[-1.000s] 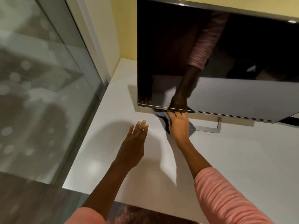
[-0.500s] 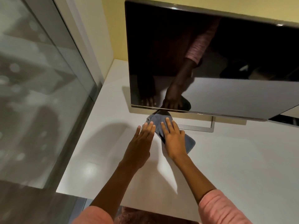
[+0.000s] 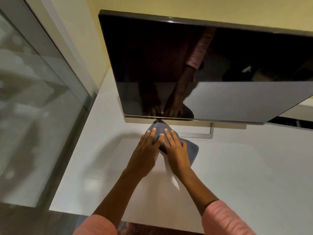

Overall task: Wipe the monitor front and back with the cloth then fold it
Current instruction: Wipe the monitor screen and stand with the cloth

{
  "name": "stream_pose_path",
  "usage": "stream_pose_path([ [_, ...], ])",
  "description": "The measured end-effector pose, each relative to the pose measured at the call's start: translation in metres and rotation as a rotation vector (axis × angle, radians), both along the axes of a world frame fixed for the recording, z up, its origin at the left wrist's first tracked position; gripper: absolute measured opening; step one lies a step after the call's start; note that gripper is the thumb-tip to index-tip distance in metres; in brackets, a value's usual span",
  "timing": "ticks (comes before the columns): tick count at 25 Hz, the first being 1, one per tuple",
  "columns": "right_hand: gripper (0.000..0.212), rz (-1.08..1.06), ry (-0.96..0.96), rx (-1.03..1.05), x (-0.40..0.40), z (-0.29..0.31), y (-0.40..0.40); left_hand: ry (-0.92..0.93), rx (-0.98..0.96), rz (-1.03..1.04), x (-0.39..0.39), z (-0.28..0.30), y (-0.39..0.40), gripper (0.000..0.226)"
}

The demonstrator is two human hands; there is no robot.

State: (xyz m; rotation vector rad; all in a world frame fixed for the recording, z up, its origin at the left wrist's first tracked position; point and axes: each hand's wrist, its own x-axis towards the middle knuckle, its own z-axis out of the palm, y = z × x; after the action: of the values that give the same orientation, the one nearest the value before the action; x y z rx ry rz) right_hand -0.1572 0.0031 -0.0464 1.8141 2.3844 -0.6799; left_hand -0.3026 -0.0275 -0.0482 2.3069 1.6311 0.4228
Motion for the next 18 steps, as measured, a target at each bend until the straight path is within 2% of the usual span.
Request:
stream_pose_path([
  [1, 0.070, -0.022, 0.023, -0.005, 0.014, -0.001, -0.007, -0.007, 0.014, -0.021, 0.006, 0.002, 0.002, 0.055],
  [4, 0.078, -0.059, -0.146, 0.054, 0.061, -0.010, -0.017, 0.033, -0.028, -0.037, 0.028, 0.007, 0.007, 0.066],
  [8, 0.091, -0.243, -0.220, 0.151, 0.122, -0.019, -0.019, 0.082, -0.043, -0.020, 0.052, 0.017, 0.014, 0.063],
  [14, 0.079, -0.378, -0.225, 0.158, 0.146, -0.017, 0.033, 0.207, -0.044, -0.116, 0.073, 0.026, 0.008, 0.067],
  [16, 0.076, -0.361, -0.271, 0.183, 0.147, -0.013, 0.058, 0.269, -0.046, -0.122, 0.071, 0.025, 0.009, 0.068],
  [18, 0.063, -0.343, -0.297, 0.131, 0.146, -0.009, 0.078, 0.270, -0.036, -0.090, 0.068, 0.023, 0.009, 0.067],
])
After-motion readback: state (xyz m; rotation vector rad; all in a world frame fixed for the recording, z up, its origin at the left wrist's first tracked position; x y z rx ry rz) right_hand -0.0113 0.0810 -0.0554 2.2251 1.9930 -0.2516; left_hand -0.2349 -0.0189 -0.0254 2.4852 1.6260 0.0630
